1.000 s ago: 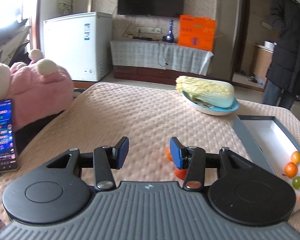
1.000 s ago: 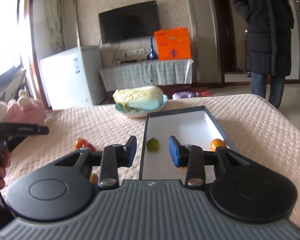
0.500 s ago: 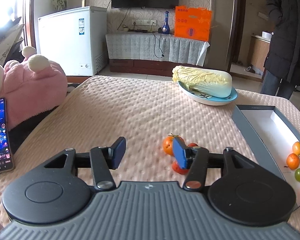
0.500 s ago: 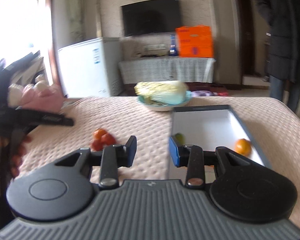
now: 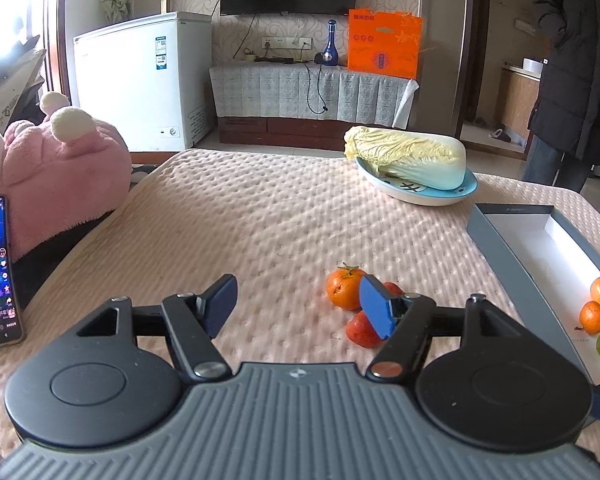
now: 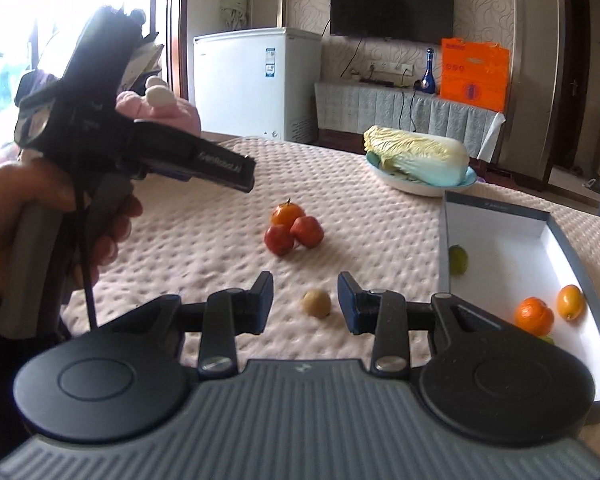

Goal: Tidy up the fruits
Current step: 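Withdraw both open grippers from the box toward the remaining fruits, then grasp the small brown fruit with the right gripper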

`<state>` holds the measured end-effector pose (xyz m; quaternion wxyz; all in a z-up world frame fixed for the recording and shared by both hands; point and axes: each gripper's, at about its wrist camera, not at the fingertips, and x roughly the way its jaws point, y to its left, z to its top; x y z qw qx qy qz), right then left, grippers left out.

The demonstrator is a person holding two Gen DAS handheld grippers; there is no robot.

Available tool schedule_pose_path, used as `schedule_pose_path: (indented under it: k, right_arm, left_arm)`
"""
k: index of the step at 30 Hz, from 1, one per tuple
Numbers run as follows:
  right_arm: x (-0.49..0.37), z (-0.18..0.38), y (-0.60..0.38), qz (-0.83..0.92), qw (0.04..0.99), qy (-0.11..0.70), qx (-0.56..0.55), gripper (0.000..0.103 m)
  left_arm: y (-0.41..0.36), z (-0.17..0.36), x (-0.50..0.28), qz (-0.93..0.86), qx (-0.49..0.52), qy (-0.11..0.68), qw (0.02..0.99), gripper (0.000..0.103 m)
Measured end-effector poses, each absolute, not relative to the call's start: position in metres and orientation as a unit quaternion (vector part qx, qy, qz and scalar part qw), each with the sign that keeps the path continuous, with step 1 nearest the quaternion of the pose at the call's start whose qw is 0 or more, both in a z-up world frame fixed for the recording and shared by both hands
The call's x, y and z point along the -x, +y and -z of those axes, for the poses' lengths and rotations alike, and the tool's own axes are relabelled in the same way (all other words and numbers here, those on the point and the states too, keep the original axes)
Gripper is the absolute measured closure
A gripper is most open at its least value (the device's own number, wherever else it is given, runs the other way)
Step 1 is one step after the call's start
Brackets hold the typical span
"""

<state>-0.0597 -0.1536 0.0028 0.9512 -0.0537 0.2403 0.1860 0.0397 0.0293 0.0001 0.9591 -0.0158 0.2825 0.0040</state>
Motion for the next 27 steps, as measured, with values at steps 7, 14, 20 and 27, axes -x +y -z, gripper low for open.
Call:
schedule_pose_path:
  k: [7, 14, 20, 27]
  right_arm:
    - [0.057, 0.002, -0.152, -0.180, 0.949, 0.255, 0.049, 0.065]
    - [0.050, 0.006, -0.153, -0.169, 0.948, 0.268, 0.043, 0.065]
    - [0.041, 0.015, -0.149, -0.166, 0.944, 0.281, 0.047, 0.065]
    - [0.029, 0.022, -0.143, -0.159, 0.943, 0.288, 0.051, 0.065]
  left_arm:
    - [0.032, 0.003, -0.042, 0.005, 0.019, 0.285, 0.958, 0.030]
    - [0.043, 0.006, -0.046, 0.006, 0.025, 0.287, 0.958, 0.030]
    - [0.045, 0.011, -0.049, 0.012, 0.020, 0.291, 0.956, 0.030]
    - [0.044, 0.014, -0.051, 0.027, 0.020, 0.293, 0.955, 0.030]
